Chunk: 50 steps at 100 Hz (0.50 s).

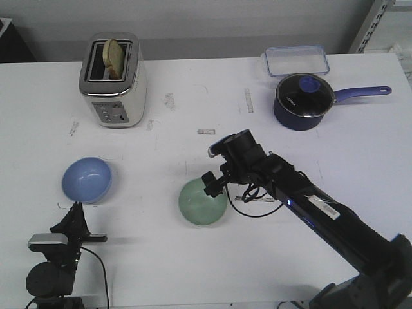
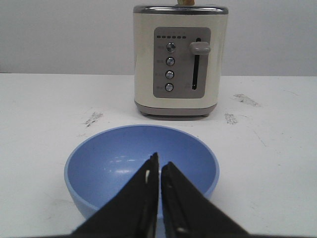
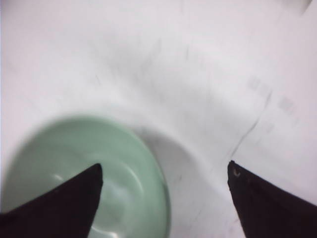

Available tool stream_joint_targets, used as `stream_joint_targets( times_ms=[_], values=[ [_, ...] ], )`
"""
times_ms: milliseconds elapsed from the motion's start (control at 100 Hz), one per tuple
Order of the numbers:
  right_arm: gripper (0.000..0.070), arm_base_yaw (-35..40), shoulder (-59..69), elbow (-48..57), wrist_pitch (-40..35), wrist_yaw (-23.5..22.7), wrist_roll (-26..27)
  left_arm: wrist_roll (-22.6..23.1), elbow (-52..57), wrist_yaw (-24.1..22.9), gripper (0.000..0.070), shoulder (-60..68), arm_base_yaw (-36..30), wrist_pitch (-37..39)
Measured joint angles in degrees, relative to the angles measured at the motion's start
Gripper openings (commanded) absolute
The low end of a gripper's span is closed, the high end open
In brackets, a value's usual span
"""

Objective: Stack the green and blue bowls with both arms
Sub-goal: 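Release the green bowl and retract the right gripper to rest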

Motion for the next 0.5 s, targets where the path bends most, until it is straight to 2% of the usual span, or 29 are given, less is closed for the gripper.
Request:
stream_joint_targets(
  times_ms=[90, 240, 410, 500],
  values=[
    [0.0, -1.7, -3.5, 1.68, 1.33, -0.02, -0.04, 0.0, 0.0, -0.02, 0.0001, 0.0, 0.0, 0.0],
    [0.0, -6.29, -8.59, 1.92, 1.22, 0.46, -0.2, 0.0, 0.0, -0.02, 0.0001, 0.0, 0.0, 0.0],
    [0.0, -12.87, -13.49, 1.84, -0.77, 6.97, -1.51, 0.0, 0.0, -0.02, 0.0002, 0.0, 0.0, 0.0],
    [0.0, -16.61, -16.41, 1.03, 0.44, 7.78, -2.27, 0.0, 0.0, -0.02, 0.0002, 0.0, 0.0, 0.0]
  ],
)
